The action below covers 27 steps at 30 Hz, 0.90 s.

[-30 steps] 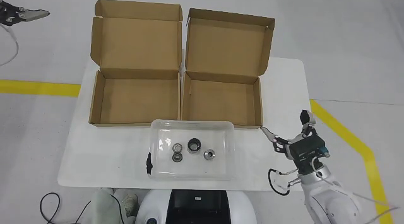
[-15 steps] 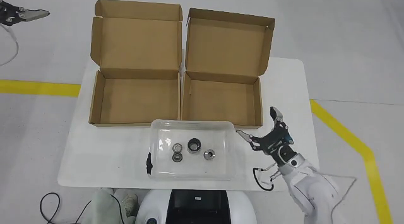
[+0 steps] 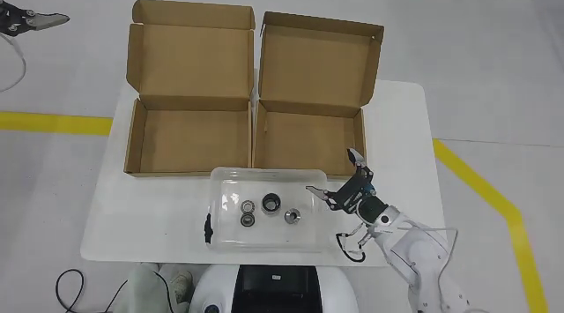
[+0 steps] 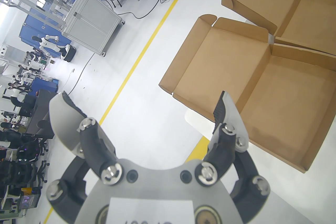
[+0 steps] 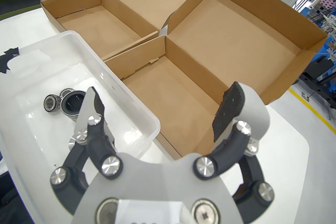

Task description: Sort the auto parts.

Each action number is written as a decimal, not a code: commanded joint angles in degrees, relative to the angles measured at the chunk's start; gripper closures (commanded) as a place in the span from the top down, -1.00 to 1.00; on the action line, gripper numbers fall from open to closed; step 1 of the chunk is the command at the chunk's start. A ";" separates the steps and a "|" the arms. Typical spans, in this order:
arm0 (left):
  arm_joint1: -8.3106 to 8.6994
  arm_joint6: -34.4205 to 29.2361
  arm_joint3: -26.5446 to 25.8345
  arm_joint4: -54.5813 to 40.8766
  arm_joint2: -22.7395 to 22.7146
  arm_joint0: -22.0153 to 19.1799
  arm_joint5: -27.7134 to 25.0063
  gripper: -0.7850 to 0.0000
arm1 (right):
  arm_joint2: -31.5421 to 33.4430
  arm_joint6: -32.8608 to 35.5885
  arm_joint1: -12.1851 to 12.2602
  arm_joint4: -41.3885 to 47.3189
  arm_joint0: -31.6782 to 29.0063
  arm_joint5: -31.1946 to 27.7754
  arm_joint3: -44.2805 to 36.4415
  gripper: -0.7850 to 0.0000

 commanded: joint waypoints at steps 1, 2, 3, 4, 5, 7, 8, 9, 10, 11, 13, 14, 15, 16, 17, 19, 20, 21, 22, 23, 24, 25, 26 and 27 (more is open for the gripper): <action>0.00 0.00 0.00 0.00 0.00 0.00 0.00 1.00 | 0.00 0.00 0.00 -0.01 0.00 -0.01 0.00 1.00; 0.00 0.00 0.00 0.00 0.00 0.00 0.00 1.00 | 0.00 0.00 0.00 -0.01 0.00 -0.01 0.00 1.00; 0.00 0.00 0.00 0.00 0.00 0.00 0.00 1.00 | 0.00 0.00 0.00 -0.01 0.00 -0.01 0.00 1.00; 0.00 0.00 0.00 0.00 0.00 0.00 0.00 1.00 | 0.00 0.00 0.00 -0.01 0.00 -0.01 0.00 1.00; 0.00 0.00 0.00 0.00 0.00 0.00 0.00 1.00 | 0.00 0.00 0.00 -0.01 0.00 -0.01 0.00 1.00; 0.00 0.00 0.00 0.00 0.00 0.00 0.00 1.00 | 0.00 0.00 0.00 -0.01 0.00 -0.01 0.00 1.00; 0.00 0.00 0.00 0.00 0.00 0.00 0.00 1.00 | 0.00 0.00 0.00 -0.01 0.00 -0.01 0.00 1.00; 0.00 0.00 0.00 0.00 0.00 0.00 0.00 1.00 | 0.00 0.00 0.00 -0.01 0.00 -0.01 0.00 1.00; 0.00 0.00 0.00 0.00 0.00 0.00 0.00 1.00 | 0.00 0.00 0.00 -0.01 0.00 -0.01 0.00 1.00; 0.00 0.00 0.00 0.00 0.00 0.00 0.00 1.00 | 0.00 0.00 0.00 -0.01 0.00 -0.01 0.00 1.00; 0.00 0.00 0.00 0.00 0.00 0.00 0.00 1.00 | 0.03 0.28 0.08 -0.35 -0.25 0.59 -0.25 1.00; 0.00 0.00 0.00 0.00 0.00 0.00 0.00 1.00 | -0.27 0.15 0.18 -0.59 -0.18 -0.30 -0.61 1.00; 0.00 0.00 0.00 0.00 0.00 0.00 0.00 1.00 | -0.56 0.15 0.31 -1.02 0.15 -1.70 -0.84 1.00; 0.00 0.00 0.00 0.00 0.00 0.00 0.00 1.00 | -1.06 0.18 0.44 -1.19 0.70 -3.66 -0.87 1.00; 0.00 0.00 0.00 0.00 0.00 0.00 0.00 1.00 | -1.76 0.16 0.58 -1.23 1.58 -6.34 -0.89 1.00; 0.00 0.00 0.00 0.00 0.00 0.00 0.00 1.00 | -2.99 0.79 0.81 -1.15 3.85 -11.08 -0.26 1.00; 0.00 0.00 0.00 0.00 0.00 0.00 0.00 1.00 | -3.87 1.19 0.87 -0.73 5.08 -13.37 0.09 1.00; 0.00 0.00 0.00 0.00 0.00 0.00 0.00 1.00 | -4.79 1.75 0.92 -0.36 6.42 -15.55 0.50 1.00; 0.00 0.00 0.00 0.00 0.00 0.00 0.00 1.00 | -5.85 2.36 0.95 -0.04 7.84 -17.77 0.93 1.00; 0.00 0.00 0.00 0.00 0.00 0.00 0.00 1.00 | -6.98 2.78 0.97 0.13 9.40 -19.95 1.28 1.00; 0.00 0.00 0.00 0.00 0.00 0.00 0.00 1.00 | -8.07 3.24 0.96 0.34 10.87 -21.69 1.96 1.00; 0.00 0.00 0.00 0.00 0.00 0.00 0.00 1.00 | -9.05 4.02 0.92 0.75 12.15 -22.79 2.94 1.00; 0.00 0.00 0.00 0.00 0.00 0.00 0.00 1.00 | -10.05 4.75 0.85 1.37 13.40 -23.65 3.72 1.00; 0.00 0.00 0.00 0.00 0.00 0.00 0.00 1.00 | -10.97 5.44 0.77 2.00 14.57 -24.27 4.49 1.00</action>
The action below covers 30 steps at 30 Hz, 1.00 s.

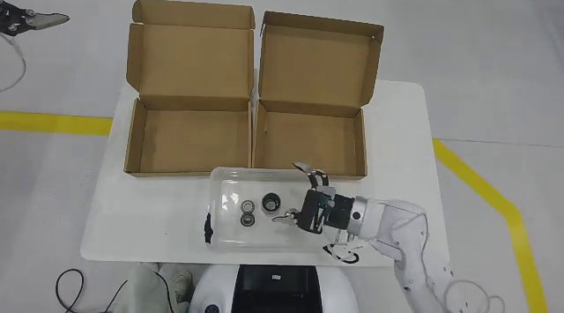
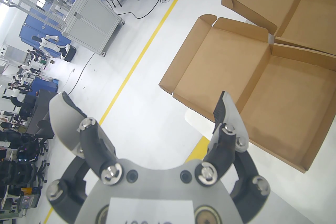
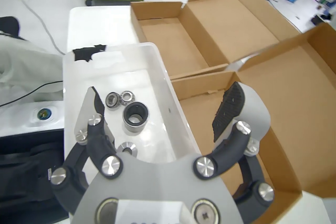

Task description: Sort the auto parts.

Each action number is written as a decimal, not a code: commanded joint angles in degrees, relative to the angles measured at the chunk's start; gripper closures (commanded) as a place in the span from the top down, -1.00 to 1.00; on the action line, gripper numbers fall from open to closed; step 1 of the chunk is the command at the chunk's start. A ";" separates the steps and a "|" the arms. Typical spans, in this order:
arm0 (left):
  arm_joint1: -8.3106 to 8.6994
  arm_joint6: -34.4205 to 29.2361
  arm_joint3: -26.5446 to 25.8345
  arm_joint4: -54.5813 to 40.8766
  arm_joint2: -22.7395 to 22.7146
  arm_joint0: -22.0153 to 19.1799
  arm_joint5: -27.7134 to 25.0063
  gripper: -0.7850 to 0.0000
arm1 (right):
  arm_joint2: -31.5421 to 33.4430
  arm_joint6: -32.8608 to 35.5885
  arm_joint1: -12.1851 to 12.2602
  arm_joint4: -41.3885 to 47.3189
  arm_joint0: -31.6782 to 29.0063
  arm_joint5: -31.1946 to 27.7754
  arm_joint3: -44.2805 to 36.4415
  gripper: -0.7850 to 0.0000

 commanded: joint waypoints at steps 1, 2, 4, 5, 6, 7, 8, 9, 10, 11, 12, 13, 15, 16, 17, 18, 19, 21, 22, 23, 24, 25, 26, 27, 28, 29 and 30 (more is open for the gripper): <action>0.00 0.00 0.00 0.00 0.00 0.00 0.00 1.00 | -1.83 1.71 -0.16 1.20 2.28 -1.07 1.68 1.00; 0.00 0.00 0.00 0.00 0.00 0.00 0.00 1.00 | -2.74 3.20 -0.24 1.73 3.21 -1.55 2.58 1.00; 0.00 0.00 0.00 0.00 0.00 0.00 0.00 1.00 | -4.43 6.48 -0.44 3.34 4.93 -2.02 3.93 0.98; 0.00 0.00 0.00 0.00 0.00 0.00 0.00 1.00 | -5.30 8.63 -0.54 4.10 5.72 -2.30 4.55 0.89; 0.00 0.00 0.00 0.00 0.00 0.00 0.00 1.00 | -6.03 10.93 -0.64 4.86 6.44 -2.30 4.94 0.76; 0.00 0.00 0.00 0.00 0.00 0.00 0.00 1.00 | -6.66 13.04 -0.73 5.80 7.05 -2.25 5.13 0.73; 0.00 0.00 0.00 0.00 0.00 0.00 0.00 1.00 | -7.21 15.22 -0.79 6.65 7.58 -2.22 5.23 0.65; 0.00 0.00 0.00 0.00 0.00 0.00 0.00 1.00 | -7.59 17.37 -0.83 7.55 7.98 -1.95 5.23 0.62; 0.00 0.00 0.00 0.00 0.00 0.00 0.00 1.00 | -7.89 19.59 -0.85 8.33 8.28 -1.61 5.12 0.62; 0.00 0.00 0.00 0.00 0.00 0.00 0.00 1.00 | -8.15 21.52 -0.85 9.24 8.48 -1.33 4.85 0.63; 0.00 0.00 0.00 0.00 0.00 0.00 0.00 1.00 | -8.36 23.28 -0.84 10.13 8.61 -1.15 4.54 0.65; 0.00 0.00 0.00 0.00 0.00 0.00 0.00 1.00 | -8.58 25.04 -0.79 10.94 8.72 -1.24 4.27 0.65; 0.00 0.00 0.00 0.00 0.00 0.00 0.00 1.00 | -8.98 28.82 -0.67 12.47 8.85 -1.32 3.77 0.65; 0.00 0.00 0.00 0.00 0.00 0.00 0.00 1.00 | -9.21 30.56 -0.61 13.30 8.94 -1.37 3.56 0.66; 0.00 0.00 0.00 0.00 0.00 0.00 0.00 1.00 | -9.44 32.23 -0.56 14.08 9.06 -1.33 3.40 0.67; 0.00 0.00 0.00 0.00 0.00 0.00 0.00 1.00 | -9.69 33.73 -0.51 14.85 9.20 -1.21 3.33 0.69; 0.00 0.00 0.00 0.00 0.00 0.00 0.00 1.00 | -9.91 35.00 -0.47 15.55 9.39 -1.02 3.32 0.72; 0.00 0.00 0.00 0.00 0.00 0.00 0.00 1.00 | -10.53 37.69 -0.39 16.77 9.80 -0.60 3.82 0.76; 0.00 0.00 0.00 0.00 0.00 0.00 0.00 1.00 | -10.86 38.81 -0.38 17.53 10.07 -0.27 4.08 0.80; 0.00 0.00 0.00 0.00 0.00 0.00 0.00 1.00 | -11.24 39.90 -0.37 18.19 10.37 -0.02 4.42 0.81; 0.00 0.00 0.00 0.00 0.00 0.00 0.00 1.00 | -11.60 40.95 -0.37 18.76 10.69 0.36 4.85 0.80; 0.00 0.00 0.00 0.00 0.00 0.00 0.00 1.00 | -11.98 41.97 -0.37 19.24 11.03 0.80 5.22 0.80; 0.00 0.00 0.00 0.00 0.00 0.00 0.00 1.00 | -12.40 42.74 -0.38 19.72 11.39 1.24 5.57 0.81; 0.00 0.00 0.00 0.00 0.00 0.00 0.00 1.00 | -12.85 43.14 -0.41 20.18 11.77 1.52 5.91 0.82; 0.00 0.00 0.00 0.00 0.00 0.00 0.00 1.00 | -13.32 43.64 -0.42 20.43 12.14 1.80 6.45 0.80; 0.00 0.00 0.00 0.00 0.00 0.00 0.00 1.00 | -13.81 44.04 -0.45 20.66 12.58 2.08 6.88 0.80; 0.00 0.00 0.00 0.00 0.00 0.00 0.00 1.00 | -14.26 44.12 -0.49 20.88 13.00 2.42 7.29 0.82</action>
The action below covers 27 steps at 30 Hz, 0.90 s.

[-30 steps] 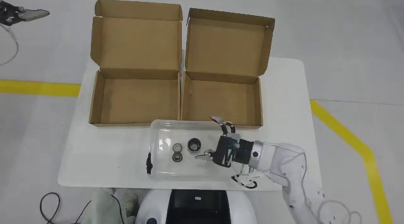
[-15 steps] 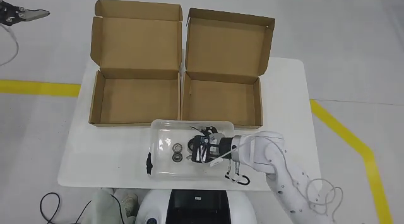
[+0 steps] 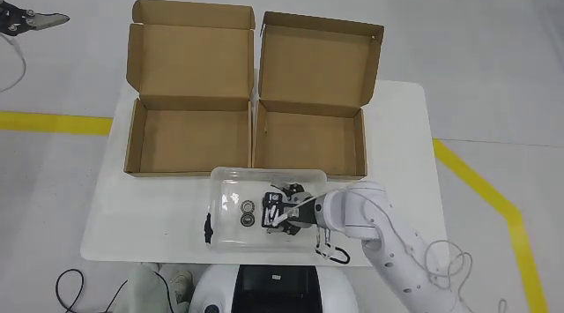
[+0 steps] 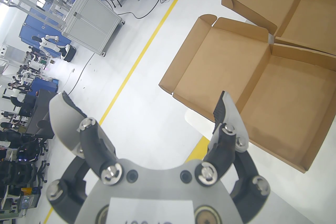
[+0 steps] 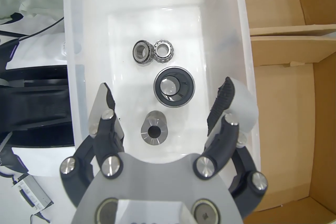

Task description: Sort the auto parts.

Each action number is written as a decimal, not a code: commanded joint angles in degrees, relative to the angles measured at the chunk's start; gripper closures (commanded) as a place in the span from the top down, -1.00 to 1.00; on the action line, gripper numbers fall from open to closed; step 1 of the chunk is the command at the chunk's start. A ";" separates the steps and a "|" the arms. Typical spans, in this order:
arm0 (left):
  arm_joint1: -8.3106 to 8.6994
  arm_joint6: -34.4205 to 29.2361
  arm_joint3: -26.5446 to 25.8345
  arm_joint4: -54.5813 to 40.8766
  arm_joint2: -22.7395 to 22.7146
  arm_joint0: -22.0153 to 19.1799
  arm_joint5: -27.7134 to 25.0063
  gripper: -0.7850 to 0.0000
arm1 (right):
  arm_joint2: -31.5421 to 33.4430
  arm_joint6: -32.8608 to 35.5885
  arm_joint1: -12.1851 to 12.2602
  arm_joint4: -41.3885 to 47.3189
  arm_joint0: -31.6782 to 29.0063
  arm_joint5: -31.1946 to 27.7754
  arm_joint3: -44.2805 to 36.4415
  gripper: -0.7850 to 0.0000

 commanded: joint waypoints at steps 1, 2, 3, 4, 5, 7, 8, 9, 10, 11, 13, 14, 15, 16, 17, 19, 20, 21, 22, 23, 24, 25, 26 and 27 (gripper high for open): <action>0.00 0.00 0.00 0.00 0.00 0.00 0.00 1.00 | -0.95 0.04 -0.08 0.34 0.86 0.50 0.88 0.79; 0.00 0.00 0.00 0.00 0.00 0.00 0.00 1.00 | -1.47 0.01 -0.13 0.39 1.31 0.63 1.49 0.75; 0.00 0.00 0.00 0.00 0.00 0.00 0.00 1.00 | -2.00 0.18 -0.18 0.37 1.78 0.81 2.15 0.73; 0.00 0.00 0.00 0.00 0.00 0.00 0.00 1.00 | -2.49 0.16 -0.23 0.39 2.24 1.08 2.69 0.71; 0.00 0.00 0.00 0.00 0.00 0.00 0.00 1.00 | -2.90 0.07 -0.28 0.38 2.65 1.47 3.24 0.69; 0.00 0.00 0.00 0.00 0.00 0.00 0.00 1.00 | -3.75 0.09 -0.36 0.03 3.37 2.16 4.41 0.58; 0.00 0.00 0.00 0.00 0.00 0.00 0.00 1.00 | -4.17 -0.06 -0.41 -0.03 3.68 2.52 4.89 0.54; 0.00 0.00 0.00 0.00 0.00 0.00 0.00 1.00 | -4.58 -0.31 -0.46 -0.22 4.00 2.76 5.36 0.51; 0.00 0.00 0.00 0.00 0.00 0.00 0.00 1.00 | -4.98 -0.55 -0.49 -0.51 4.32 2.99 5.93 0.48; 0.00 0.00 0.00 0.00 0.00 0.00 0.00 1.00 | -5.40 -0.68 -0.53 -0.83 4.63 3.21 6.48 0.44; 0.00 0.00 0.00 0.00 0.00 0.00 0.00 1.00 | -6.13 -1.10 -0.62 -1.14 5.20 3.69 7.60 0.42; 0.00 0.00 0.00 0.00 0.00 0.00 0.00 1.00 | -6.51 -1.09 -0.66 -1.28 5.47 3.85 8.16 0.41; 0.00 0.00 0.00 0.00 0.00 0.00 0.00 1.00 | -6.83 -1.28 -0.70 -1.29 5.75 4.04 8.55 0.43; 0.00 0.00 0.00 0.00 0.00 0.00 0.00 1.00 | -7.13 -1.46 -0.73 -1.35 5.99 4.15 8.91 0.43; 0.00 0.00 0.00 0.00 0.00 0.00 0.00 1.00 | -7.44 -1.51 -0.75 -1.47 6.24 4.16 9.24 0.44; 0.00 0.00 0.00 0.00 0.00 0.00 0.00 1.00 | -7.87 -1.78 -0.78 -1.53 6.63 4.39 9.68 0.40; 0.00 0.00 0.00 0.00 0.00 0.00 0.00 1.00 | -8.03 -1.83 -0.77 -1.66 6.79 4.56 9.88 0.32; 0.00 0.00 0.00 0.00 0.00 0.00 0.00 1.00 | -8.16 -1.79 -0.76 -1.83 6.90 4.82 10.04 0.21; 0.00 0.00 0.00 0.00 0.00 0.00 0.00 1.00 | -8.31 -1.83 -0.74 -1.86 6.99 4.97 10.11 0.03; 0.00 0.00 0.00 0.00 0.00 0.00 0.00 1.00 | -8.40 -1.89 -0.72 -1.86 7.07 5.12 10.18 -0.07; 0.00 0.00 0.00 0.00 0.00 0.00 0.00 1.00 | -8.47 -1.91 -0.69 -1.95 7.14 5.28 10.23 -0.19; 0.00 0.00 0.00 0.00 0.00 0.00 0.00 1.00 | -8.55 -1.78 -0.66 -2.14 7.19 5.51 10.32 -0.33; 0.00 0.00 0.00 0.00 0.00 0.00 0.00 1.00 | -8.65 -1.66 -0.62 -2.31 7.24 5.67 10.36 -0.47; 0.00 0.00 0.00 0.00 0.00 0.00 0.00 1.00 | -8.76 -1.42 -0.59 -2.44 7.27 5.84 10.49 -0.62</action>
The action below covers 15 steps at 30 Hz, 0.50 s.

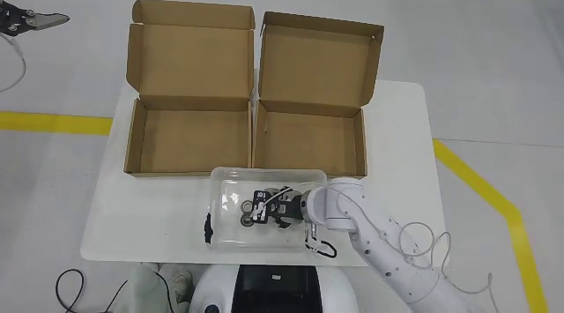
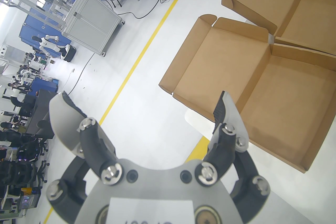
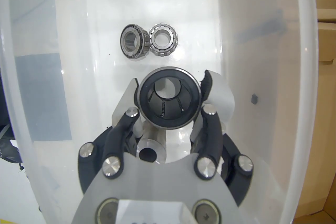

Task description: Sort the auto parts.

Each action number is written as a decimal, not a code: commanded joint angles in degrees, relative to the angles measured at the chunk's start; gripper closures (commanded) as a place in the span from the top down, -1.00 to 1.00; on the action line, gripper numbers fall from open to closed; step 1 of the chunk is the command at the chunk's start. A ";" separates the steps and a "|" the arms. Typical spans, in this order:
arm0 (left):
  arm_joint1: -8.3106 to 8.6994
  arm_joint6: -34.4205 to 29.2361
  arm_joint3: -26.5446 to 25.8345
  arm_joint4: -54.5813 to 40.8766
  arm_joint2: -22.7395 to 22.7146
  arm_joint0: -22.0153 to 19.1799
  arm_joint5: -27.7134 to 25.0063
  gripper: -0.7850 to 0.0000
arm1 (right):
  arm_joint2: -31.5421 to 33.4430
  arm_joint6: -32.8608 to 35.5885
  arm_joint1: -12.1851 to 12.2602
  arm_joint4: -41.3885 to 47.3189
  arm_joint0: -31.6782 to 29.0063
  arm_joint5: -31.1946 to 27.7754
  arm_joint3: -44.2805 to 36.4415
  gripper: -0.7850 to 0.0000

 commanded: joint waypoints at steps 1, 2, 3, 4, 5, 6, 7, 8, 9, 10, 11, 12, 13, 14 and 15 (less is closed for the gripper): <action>0.00 0.00 0.00 0.00 0.00 0.00 0.00 1.00 | -0.18 0.31 0.06 -0.04 0.06 0.31 0.16 -0.73; 0.00 0.00 0.00 0.00 0.00 0.00 0.00 1.00 | -0.23 0.27 0.08 0.00 0.11 0.51 0.14 -0.80; 0.00 0.00 0.00 0.00 0.00 0.00 0.00 1.00 | -0.26 0.06 0.10 0.03 0.12 0.77 0.10 -0.93; 0.00 0.00 0.00 0.00 0.00 0.00 0.00 1.00 | -0.23 -0.05 0.14 -0.08 0.14 1.10 0.09 -1.00; 0.00 0.00 0.00 0.00 0.00 0.00 0.00 1.00 | -0.24 0.04 0.18 -0.16 0.14 1.37 0.01 -1.00; 0.00 0.00 0.00 0.00 0.00 0.00 0.00 1.00 | -0.22 0.03 0.22 -0.14 0.16 1.56 -0.28 -1.00; 0.00 0.00 0.00 0.00 0.00 0.00 0.00 1.00 | -0.16 0.03 0.27 -0.05 0.13 1.74 -0.62 -1.00; 0.00 0.00 0.00 0.00 0.00 0.00 0.00 1.00 | 0.01 0.02 0.32 -0.03 0.08 2.20 -1.09 -1.00; 0.00 0.00 0.00 0.00 0.00 0.00 0.00 1.00 | 0.19 -0.44 0.38 0.14 -0.07 2.52 -1.81 -1.00; 0.00 0.00 0.00 0.00 0.00 0.00 0.00 1.00 | 0.44 -0.86 0.48 0.19 -0.27 2.83 -2.37 -1.00; 0.00 0.00 0.00 0.00 0.00 0.00 0.00 1.00 | 0.68 -1.10 0.59 0.09 -0.50 3.10 -2.90 -1.00; 0.00 0.00 0.00 0.00 0.00 0.00 0.00 1.00 | 1.12 -2.31 0.68 0.48 -0.77 3.47 -3.84 -1.00; 0.00 0.00 0.00 0.00 0.00 0.00 0.00 1.00 | 1.64 -3.38 0.81 0.46 -1.13 3.92 -4.43 -1.00; 0.00 0.00 0.00 0.00 0.00 0.00 0.00 1.00 | 2.19 -4.42 0.95 0.36 -1.57 4.58 -5.04 -1.00; 0.00 0.00 0.00 0.00 0.00 0.00 0.00 1.00 | 2.72 -6.12 1.08 0.48 -2.04 4.98 -5.90 -1.00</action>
